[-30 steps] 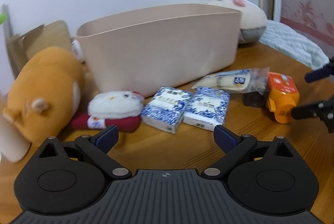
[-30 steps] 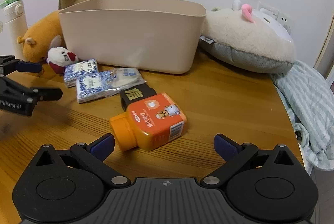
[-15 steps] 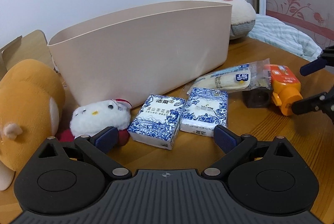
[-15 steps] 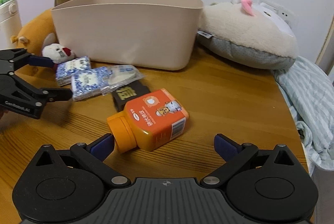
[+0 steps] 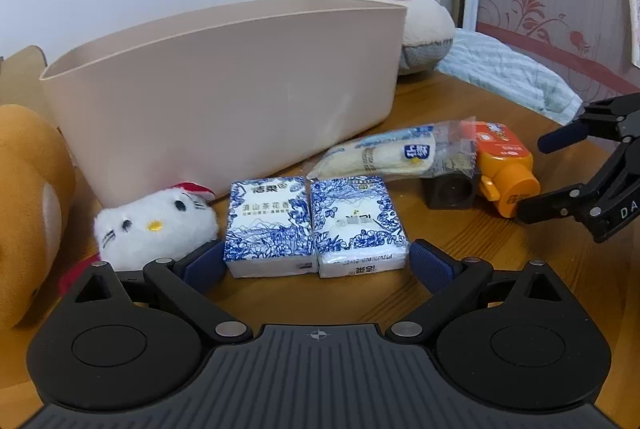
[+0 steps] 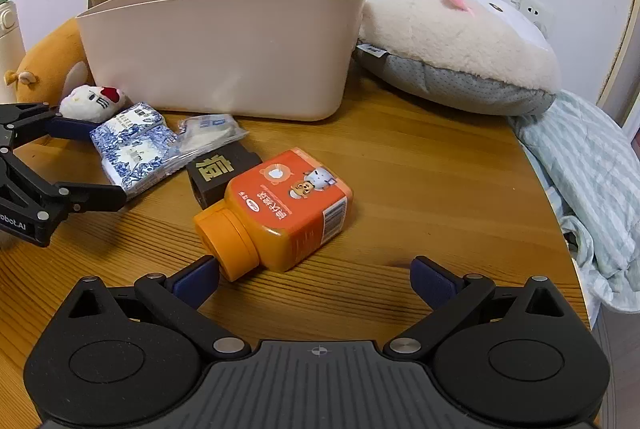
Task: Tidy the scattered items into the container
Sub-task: 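Move both tools toward the tissue packs and orange bottle, then grasp a blue-and-white tissue pack with the left tool while the right tool grasps the orange bottle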
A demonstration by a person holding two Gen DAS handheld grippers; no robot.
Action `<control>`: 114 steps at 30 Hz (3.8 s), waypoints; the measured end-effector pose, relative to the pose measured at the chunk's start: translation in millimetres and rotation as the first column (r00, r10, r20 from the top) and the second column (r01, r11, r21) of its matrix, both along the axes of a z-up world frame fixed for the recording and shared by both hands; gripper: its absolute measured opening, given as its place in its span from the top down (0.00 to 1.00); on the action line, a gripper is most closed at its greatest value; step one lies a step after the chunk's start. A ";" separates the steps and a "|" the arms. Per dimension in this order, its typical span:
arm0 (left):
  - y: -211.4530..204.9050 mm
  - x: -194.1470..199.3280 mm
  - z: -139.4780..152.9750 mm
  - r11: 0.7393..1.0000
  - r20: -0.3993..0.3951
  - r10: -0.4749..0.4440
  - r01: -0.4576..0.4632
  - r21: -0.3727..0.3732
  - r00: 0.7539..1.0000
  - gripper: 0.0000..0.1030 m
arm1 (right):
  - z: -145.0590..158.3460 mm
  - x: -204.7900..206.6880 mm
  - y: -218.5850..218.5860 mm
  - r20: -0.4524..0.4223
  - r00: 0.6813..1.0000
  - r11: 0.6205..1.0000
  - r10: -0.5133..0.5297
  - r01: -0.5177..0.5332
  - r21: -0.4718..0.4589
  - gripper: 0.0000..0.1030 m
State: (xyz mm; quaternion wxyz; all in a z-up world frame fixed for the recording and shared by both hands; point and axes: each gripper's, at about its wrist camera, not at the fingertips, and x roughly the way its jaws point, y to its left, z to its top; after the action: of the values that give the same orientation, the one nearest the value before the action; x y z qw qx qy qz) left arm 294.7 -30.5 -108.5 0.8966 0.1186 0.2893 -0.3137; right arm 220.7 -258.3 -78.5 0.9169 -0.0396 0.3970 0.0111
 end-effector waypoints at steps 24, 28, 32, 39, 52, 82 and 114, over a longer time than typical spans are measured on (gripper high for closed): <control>14.8 -15.8 20.8 0.983 0.074 0.181 -0.184 0.025 0.981 0.04 | -2.3 -1.2 -4.5 0.003 1.000 1.000 -0.012 0.012 0.008 0.00; 16.4 -9.9 15.7 0.973 0.077 0.221 -0.226 0.057 0.972 0.04 | -2.6 -1.8 -2.5 0.003 1.000 1.000 -0.011 0.011 0.009 0.00; 13.4 -7.1 11.4 0.962 0.097 0.250 -0.258 0.093 0.963 0.03 | -2.0 -1.9 -1.8 0.004 1.000 1.000 -0.009 0.009 0.006 0.00; 10.8 -1.0 10.8 0.946 0.115 0.293 -0.305 0.106 0.949 0.03 | -2.2 -1.9 -3.4 0.003 1.000 1.000 -0.019 0.019 0.008 0.00; 2.0 2.7 4.2 0.944 0.094 0.284 -0.296 0.148 0.954 0.03 | -4.4 -0.7 -6.0 0.005 1.000 1.000 -0.018 0.018 0.018 0.00; -14.0 4.3 -1.2 0.979 -0.046 0.200 -0.201 -0.028 0.979 0.03 | -5.9 -1.6 -14.3 0.009 1.000 0.999 -0.028 0.028 0.039 0.00; -35.0 17.8 -3.3 0.988 -0.049 0.146 -0.149 -0.045 0.988 0.13 | -6.6 18.2 -13.4 0.040 0.984 0.985 -0.171 0.169 0.041 0.06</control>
State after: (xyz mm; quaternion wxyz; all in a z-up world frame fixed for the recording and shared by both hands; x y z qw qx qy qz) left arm 312.5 -65.5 -111.8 0.9130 0.0679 0.3101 -0.2561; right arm 239.0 -271.7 -85.1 0.9235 0.0113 0.3787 -0.0609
